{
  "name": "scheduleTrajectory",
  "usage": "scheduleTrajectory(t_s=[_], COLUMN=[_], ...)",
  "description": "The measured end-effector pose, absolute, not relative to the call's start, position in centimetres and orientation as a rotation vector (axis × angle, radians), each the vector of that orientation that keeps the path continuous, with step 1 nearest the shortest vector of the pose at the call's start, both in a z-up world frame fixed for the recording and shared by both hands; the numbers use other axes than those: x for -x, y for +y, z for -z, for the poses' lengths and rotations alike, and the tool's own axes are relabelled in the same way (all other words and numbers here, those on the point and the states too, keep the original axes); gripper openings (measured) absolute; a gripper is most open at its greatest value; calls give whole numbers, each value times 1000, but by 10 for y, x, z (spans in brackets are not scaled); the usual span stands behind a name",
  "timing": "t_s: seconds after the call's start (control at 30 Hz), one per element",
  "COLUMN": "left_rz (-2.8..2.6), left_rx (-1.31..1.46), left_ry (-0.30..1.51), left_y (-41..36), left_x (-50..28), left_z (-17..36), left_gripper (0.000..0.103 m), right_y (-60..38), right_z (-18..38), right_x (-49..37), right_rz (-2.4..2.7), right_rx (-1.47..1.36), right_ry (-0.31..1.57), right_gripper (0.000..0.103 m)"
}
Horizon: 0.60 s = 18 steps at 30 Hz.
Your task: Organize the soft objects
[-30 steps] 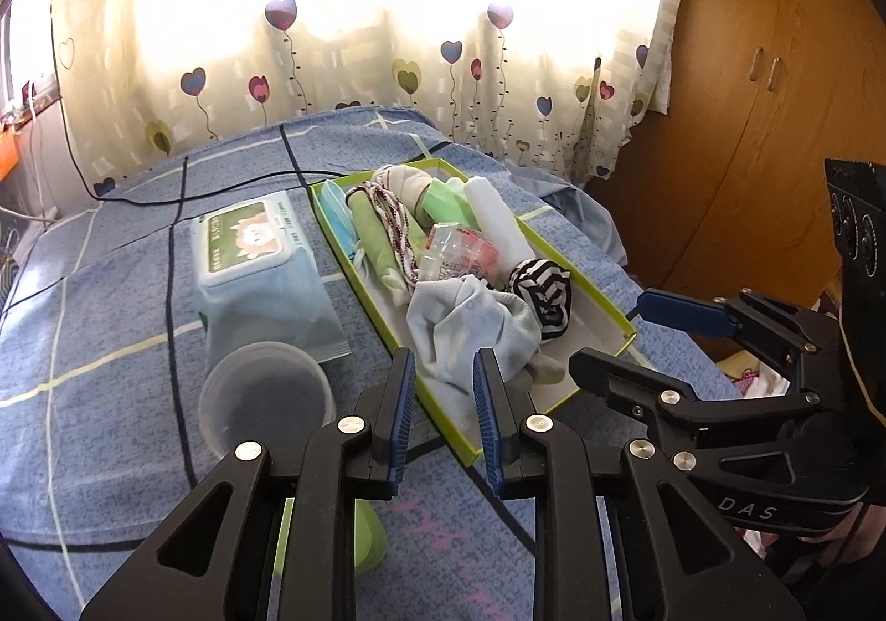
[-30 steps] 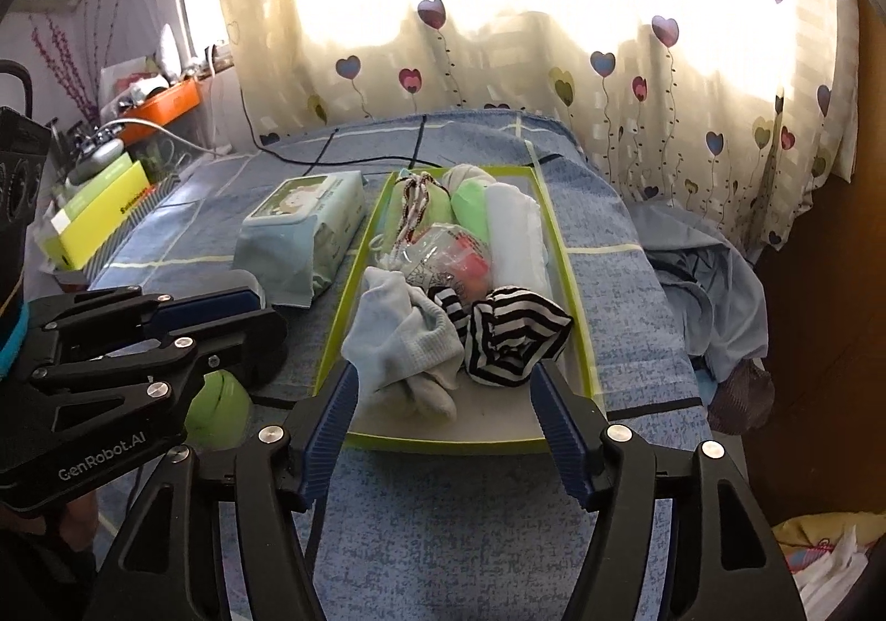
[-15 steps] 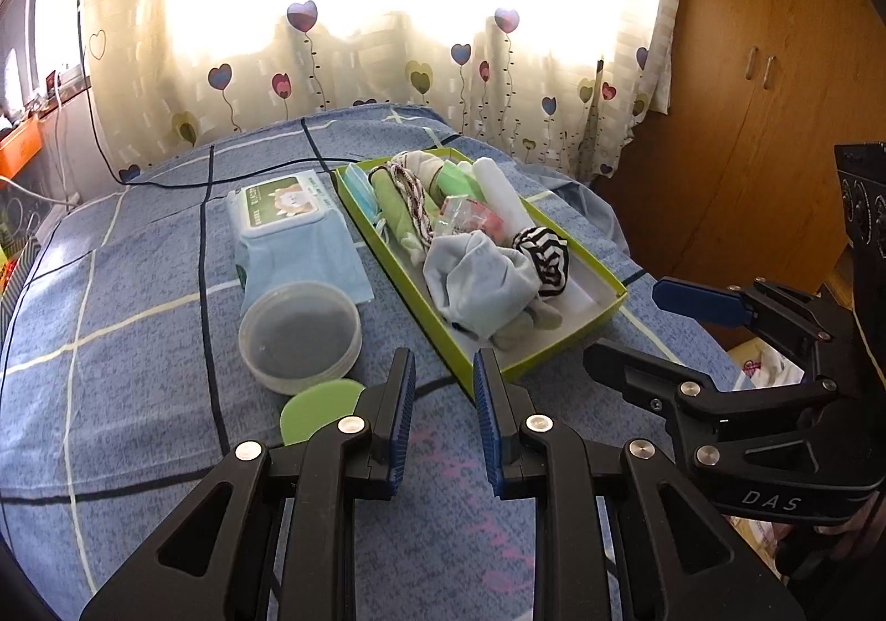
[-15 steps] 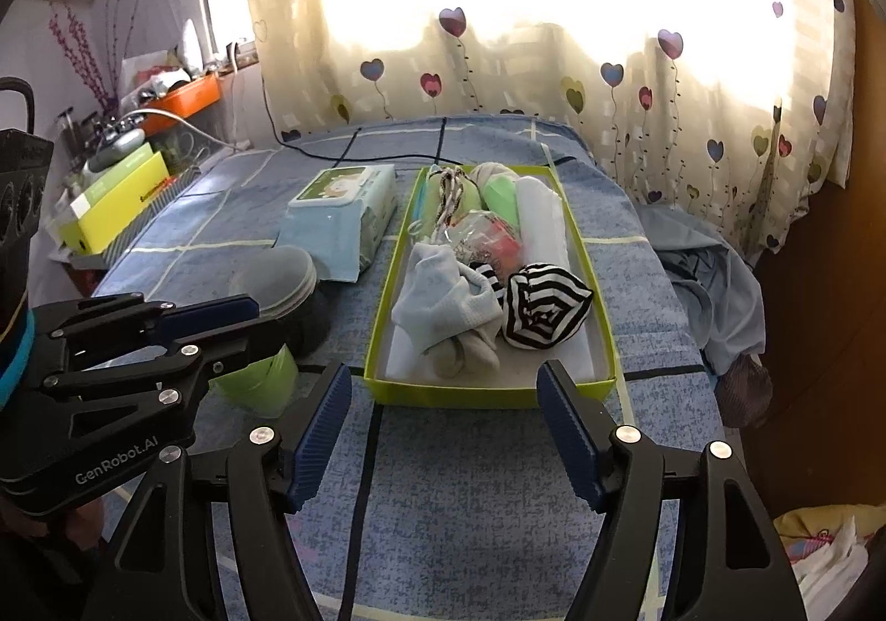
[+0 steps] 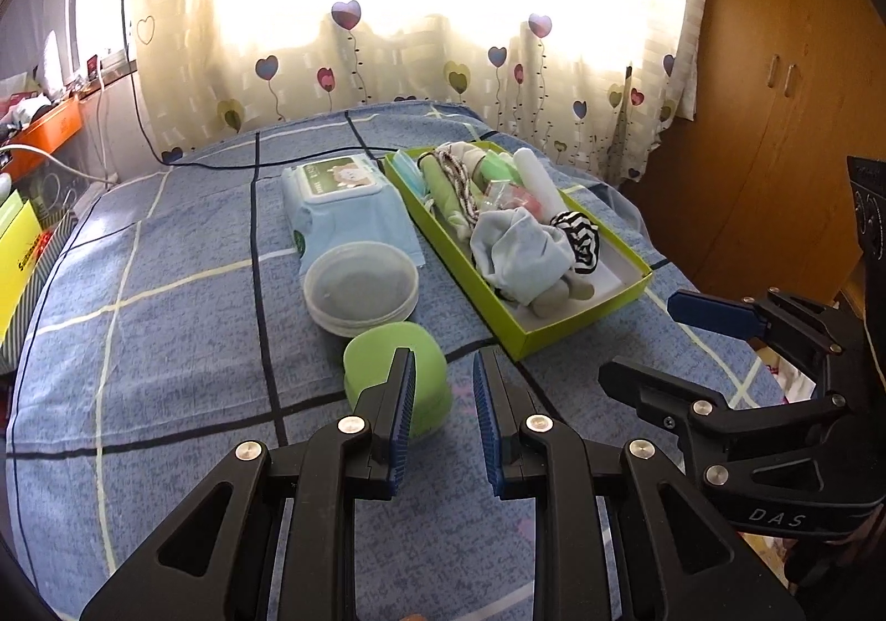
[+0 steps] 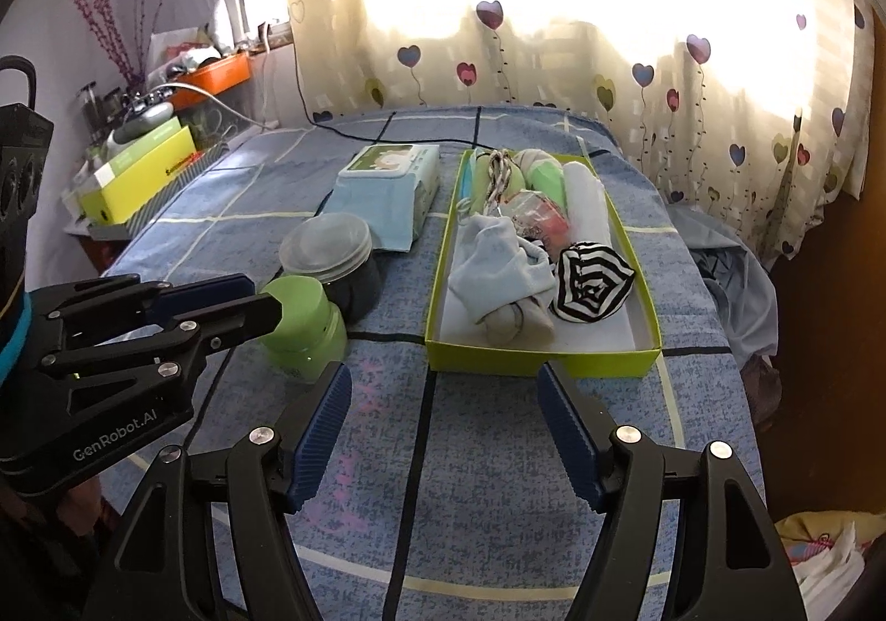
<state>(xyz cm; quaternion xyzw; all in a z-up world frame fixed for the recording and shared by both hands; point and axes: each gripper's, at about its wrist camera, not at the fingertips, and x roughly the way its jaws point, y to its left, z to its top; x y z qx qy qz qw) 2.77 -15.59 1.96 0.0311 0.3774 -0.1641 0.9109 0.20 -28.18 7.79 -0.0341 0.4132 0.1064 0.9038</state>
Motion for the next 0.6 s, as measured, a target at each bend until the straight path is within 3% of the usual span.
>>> scheduleTrajectory(t_s=[0.6], left_rz=[305], left_rx=[-66], left_ry=[803], left_y=[-151], left_x=[-27], left_z=[-12], left_gripper=[23], right_y=[-277], right_z=[-71], right_x=[-5], right_rz=[-227], right_rx=[74], right_ry=[868], right_gripper=[70])
